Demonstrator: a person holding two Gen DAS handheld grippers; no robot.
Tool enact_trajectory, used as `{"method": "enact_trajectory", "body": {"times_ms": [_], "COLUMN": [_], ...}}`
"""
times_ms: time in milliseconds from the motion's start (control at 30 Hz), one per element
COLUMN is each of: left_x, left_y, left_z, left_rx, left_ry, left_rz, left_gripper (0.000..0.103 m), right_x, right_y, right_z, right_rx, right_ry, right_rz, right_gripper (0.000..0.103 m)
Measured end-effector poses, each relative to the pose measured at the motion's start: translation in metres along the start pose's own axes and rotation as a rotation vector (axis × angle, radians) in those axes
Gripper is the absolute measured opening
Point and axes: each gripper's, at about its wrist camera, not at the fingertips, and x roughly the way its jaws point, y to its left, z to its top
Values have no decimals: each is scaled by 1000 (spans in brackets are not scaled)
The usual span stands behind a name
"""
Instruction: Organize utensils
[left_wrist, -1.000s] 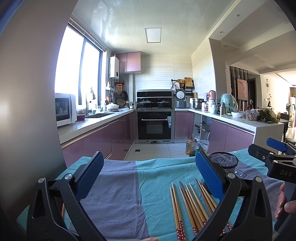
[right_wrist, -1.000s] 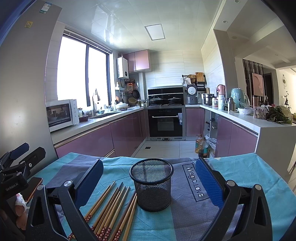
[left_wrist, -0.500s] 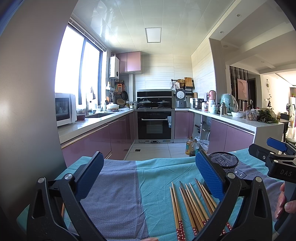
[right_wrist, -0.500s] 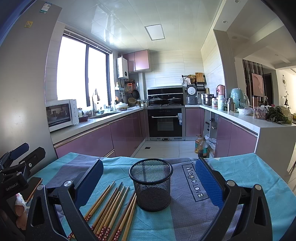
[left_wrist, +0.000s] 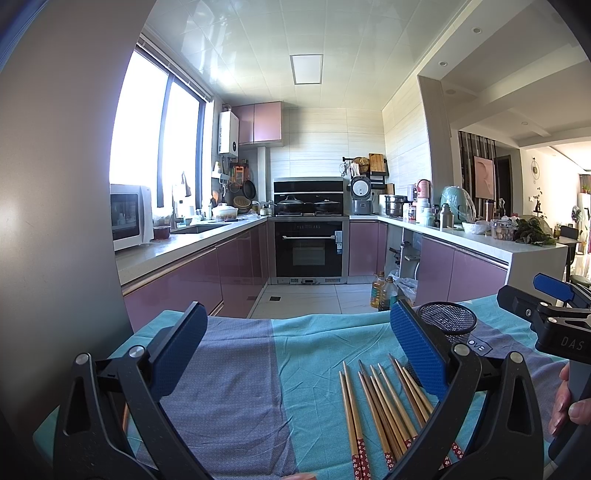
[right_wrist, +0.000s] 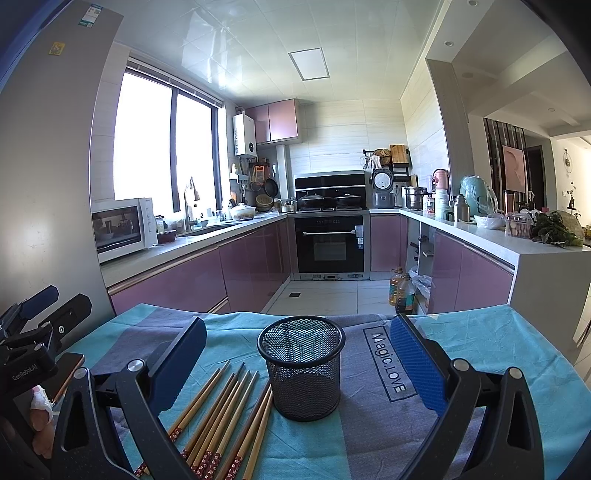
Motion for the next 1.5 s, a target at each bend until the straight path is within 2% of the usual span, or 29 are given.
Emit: {"method": "enact_trajectory", "body": {"times_ms": [767, 1033, 1167, 1400, 1500], "left_x": [1, 7, 18, 48, 66], "left_y": [0, -2, -2, -3, -5], "left_z": [-1, -5, -10, -25, -37], "left_rx": [0, 4, 11, 50, 77], "left_ry": [7, 37, 93, 240, 332], "left_rz": [0, -7, -26, -48, -62], "left_gripper": [98, 98, 98, 98, 91], "right_x": [-2, 0, 8, 37, 52], "right_y": [0, -1, -1, 9, 14], "right_z": [0, 0, -5, -35, -48], "right_rx": [0, -5, -12, -69, -74], "right_ry": [0, 32, 108, 341, 436], "right_rz": [6, 34, 92, 149, 167], "right_gripper": [96, 96, 96, 96, 84]}}
